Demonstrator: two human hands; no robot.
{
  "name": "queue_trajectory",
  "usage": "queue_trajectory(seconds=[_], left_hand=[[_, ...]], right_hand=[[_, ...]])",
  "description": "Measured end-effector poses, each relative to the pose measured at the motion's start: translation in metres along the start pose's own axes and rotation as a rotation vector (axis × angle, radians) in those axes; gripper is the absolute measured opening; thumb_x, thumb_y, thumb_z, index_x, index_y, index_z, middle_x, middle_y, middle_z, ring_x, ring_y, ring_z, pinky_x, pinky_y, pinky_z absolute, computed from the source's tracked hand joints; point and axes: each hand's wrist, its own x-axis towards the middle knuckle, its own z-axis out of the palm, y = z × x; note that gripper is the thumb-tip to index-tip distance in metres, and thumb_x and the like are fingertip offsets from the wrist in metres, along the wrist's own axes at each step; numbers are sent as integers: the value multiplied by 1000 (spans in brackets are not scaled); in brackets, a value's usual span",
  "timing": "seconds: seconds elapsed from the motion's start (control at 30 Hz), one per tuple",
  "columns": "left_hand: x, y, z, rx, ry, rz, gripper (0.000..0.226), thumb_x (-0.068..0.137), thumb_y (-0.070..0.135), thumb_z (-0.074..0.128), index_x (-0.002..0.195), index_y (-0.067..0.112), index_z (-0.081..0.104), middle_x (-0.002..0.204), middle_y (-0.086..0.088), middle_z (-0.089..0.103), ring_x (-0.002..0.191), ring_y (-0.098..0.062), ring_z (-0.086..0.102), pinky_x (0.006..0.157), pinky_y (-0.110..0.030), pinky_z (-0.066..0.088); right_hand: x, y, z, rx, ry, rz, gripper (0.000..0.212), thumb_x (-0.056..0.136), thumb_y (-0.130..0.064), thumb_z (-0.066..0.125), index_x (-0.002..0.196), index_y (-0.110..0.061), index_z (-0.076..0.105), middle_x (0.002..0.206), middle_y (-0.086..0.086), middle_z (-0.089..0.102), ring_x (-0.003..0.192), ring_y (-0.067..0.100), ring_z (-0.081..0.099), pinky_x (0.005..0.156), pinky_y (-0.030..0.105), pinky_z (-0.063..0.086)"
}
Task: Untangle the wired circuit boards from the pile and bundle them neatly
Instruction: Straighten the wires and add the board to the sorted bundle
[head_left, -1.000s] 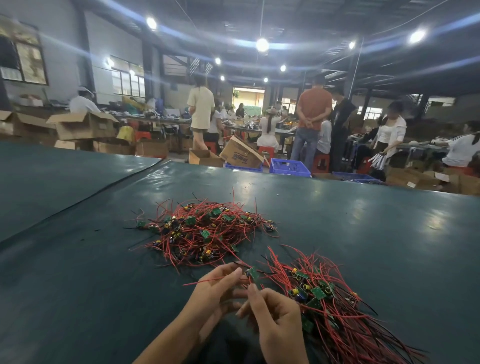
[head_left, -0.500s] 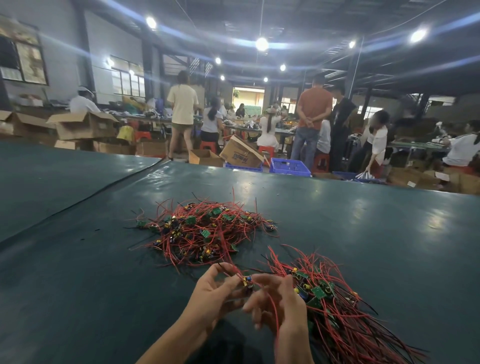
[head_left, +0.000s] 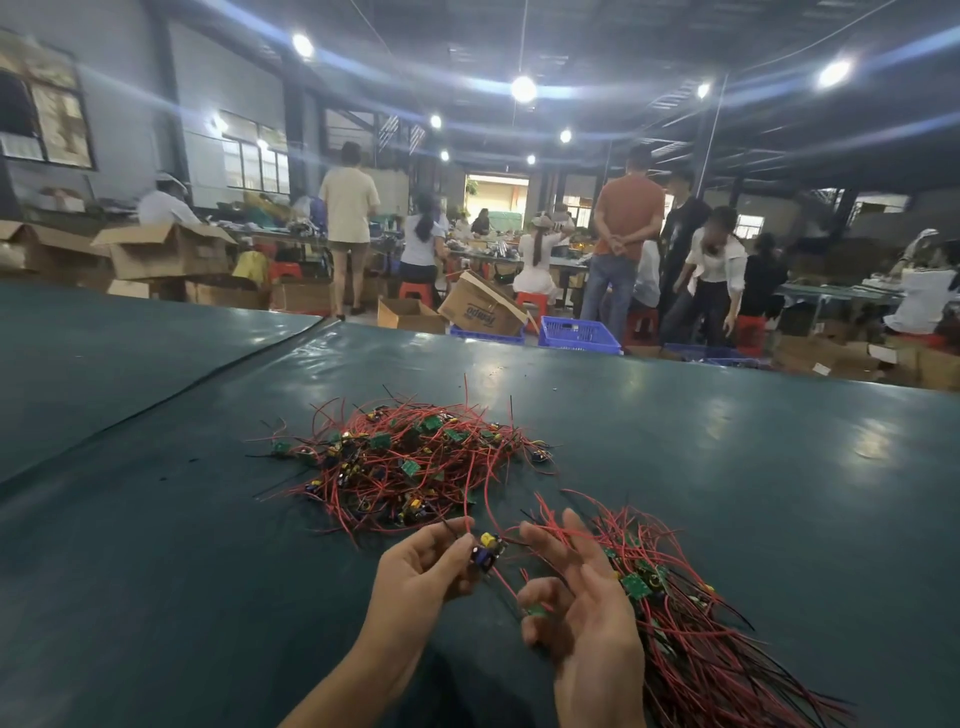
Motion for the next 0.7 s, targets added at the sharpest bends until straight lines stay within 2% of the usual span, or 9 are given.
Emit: queue_trajectory(seconds=[0.07, 0.2, 0.27, 0.33, 0.37, 0.43, 0.53, 0.6, 0.7], left_hand=[[0, 0, 0, -12, -13, -15, 15, 88, -2, 59, 98, 4, 68, 69, -5, 70, 53, -8, 57, 51, -18, 51], [-3, 0, 1, 75, -92, 12, 14, 90, 0, 58, 97, 2, 70, 71, -7, 70, 61, -10, 64, 55, -21, 53], [-5, 0, 2, 106, -146, 10, 14, 91, 1, 57, 94, -1, 70, 68, -8, 66, 59, -12, 62, 53, -22, 52], [-7, 0, 2, 139, -204, -6, 14, 91, 4, 58, 92, -4, 69, 65, -8, 63, 56, -13, 59, 51, -23, 50], [-7, 0, 2, 151, -225, -18, 14, 91, 6, 58, 92, -4, 68, 64, -8, 62, 56, -14, 58, 50, -23, 49], [-7, 1, 3, 141, -236, -49, 15, 92, 9, 57, 88, -3, 65, 64, -8, 59, 55, -14, 55, 49, -23, 47], [-5, 1, 3, 62, -158, -114, 16, 92, 16, 56, 83, 3, 58, 61, -5, 57, 53, -12, 54, 47, -25, 47], [-2, 1, 3, 2, -79, -155, 19, 94, 20, 54, 83, 4, 55, 61, -4, 59, 51, -12, 56, 46, -25, 48], [-2, 2, 3, -74, -79, -225, 19, 89, 27, 59, 83, 10, 54, 64, -5, 62, 53, -15, 59, 48, -26, 51]], right_hand=[[-3, 10, -5, -94, -11, -134, 38, 97, 5, 38, 111, -19, 64, 90, 7, 75, 44, 16, 54, 32, 23, 38], [-3, 28, -5, -355, -16, -231, 23, 95, -11, 55, 113, -20, 67, 62, -2, 62, 48, 5, 49, 44, 17, 41], [-1, 30, -3, -380, -29, -233, 20, 94, -14, 57, 110, -15, 70, 75, -3, 70, 65, 5, 63, 63, 17, 49], [-2, 28, 0, -375, -41, -231, 17, 92, -11, 59, 100, -12, 74, 88, 4, 76, 85, 14, 71, 79, 26, 54], [-2, 27, 0, -361, -44, -240, 15, 90, -8, 61, 91, -12, 76, 86, 7, 76, 83, 16, 71, 77, 27, 55], [-2, 24, 1, -317, -13, -255, 16, 85, -5, 67, 73, -10, 75, 71, 8, 73, 64, 12, 68, 61, 19, 53], [-4, 21, 2, -266, 49, -187, 23, 79, -19, 70, 61, -5, 62, 43, 3, 53, 34, 9, 44, 36, 17, 37], [-4, 19, 2, -255, 48, -144, 34, 76, -30, 66, 59, -4, 54, 38, 5, 42, 28, 11, 33, 32, 17, 28], [-5, 17, 1, -266, 48, -131, 38, 79, -35, 65, 58, -4, 54, 41, 9, 49, 29, 15, 40, 32, 19, 31]])
